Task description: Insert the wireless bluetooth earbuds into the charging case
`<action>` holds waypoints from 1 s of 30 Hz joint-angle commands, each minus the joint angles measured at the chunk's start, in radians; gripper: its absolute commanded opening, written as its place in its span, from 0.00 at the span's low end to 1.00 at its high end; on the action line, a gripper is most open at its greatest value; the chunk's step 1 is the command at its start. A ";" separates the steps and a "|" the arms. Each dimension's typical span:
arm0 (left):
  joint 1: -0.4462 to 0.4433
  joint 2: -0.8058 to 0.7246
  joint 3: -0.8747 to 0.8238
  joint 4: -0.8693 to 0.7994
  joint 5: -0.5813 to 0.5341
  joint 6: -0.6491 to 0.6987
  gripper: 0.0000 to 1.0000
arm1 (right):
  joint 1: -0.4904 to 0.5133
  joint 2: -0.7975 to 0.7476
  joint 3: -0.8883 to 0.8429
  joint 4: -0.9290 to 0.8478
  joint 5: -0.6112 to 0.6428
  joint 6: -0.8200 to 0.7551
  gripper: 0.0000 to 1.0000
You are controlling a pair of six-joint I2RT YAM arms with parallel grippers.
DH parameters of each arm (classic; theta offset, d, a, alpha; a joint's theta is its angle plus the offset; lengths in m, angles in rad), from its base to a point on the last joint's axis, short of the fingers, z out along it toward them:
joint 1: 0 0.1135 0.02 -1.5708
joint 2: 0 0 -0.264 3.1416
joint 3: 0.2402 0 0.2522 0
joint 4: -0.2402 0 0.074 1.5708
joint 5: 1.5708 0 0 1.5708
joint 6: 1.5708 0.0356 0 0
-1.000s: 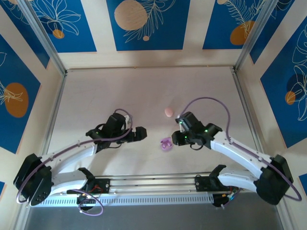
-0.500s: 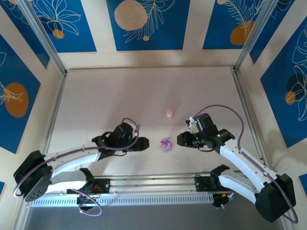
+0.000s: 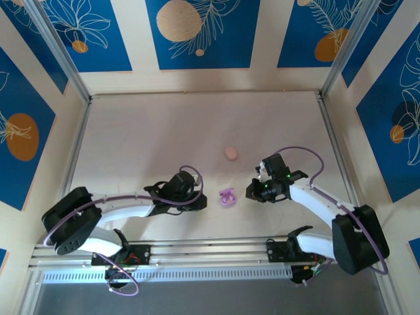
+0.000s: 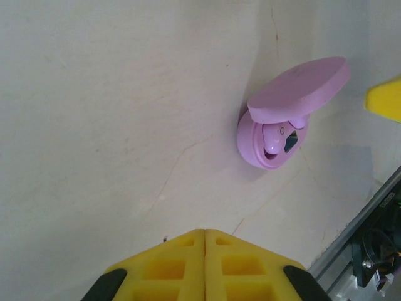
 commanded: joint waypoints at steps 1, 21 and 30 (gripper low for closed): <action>-0.010 0.031 0.025 0.062 0.025 -0.016 0.06 | -0.006 0.038 0.019 0.035 -0.029 0.003 0.12; -0.010 0.063 0.025 0.068 0.006 -0.012 0.06 | 0.018 0.283 0.102 0.157 -0.088 0.036 0.11; -0.011 0.066 0.024 0.065 0.006 -0.010 0.05 | 0.059 0.286 0.091 0.162 -0.093 0.058 0.11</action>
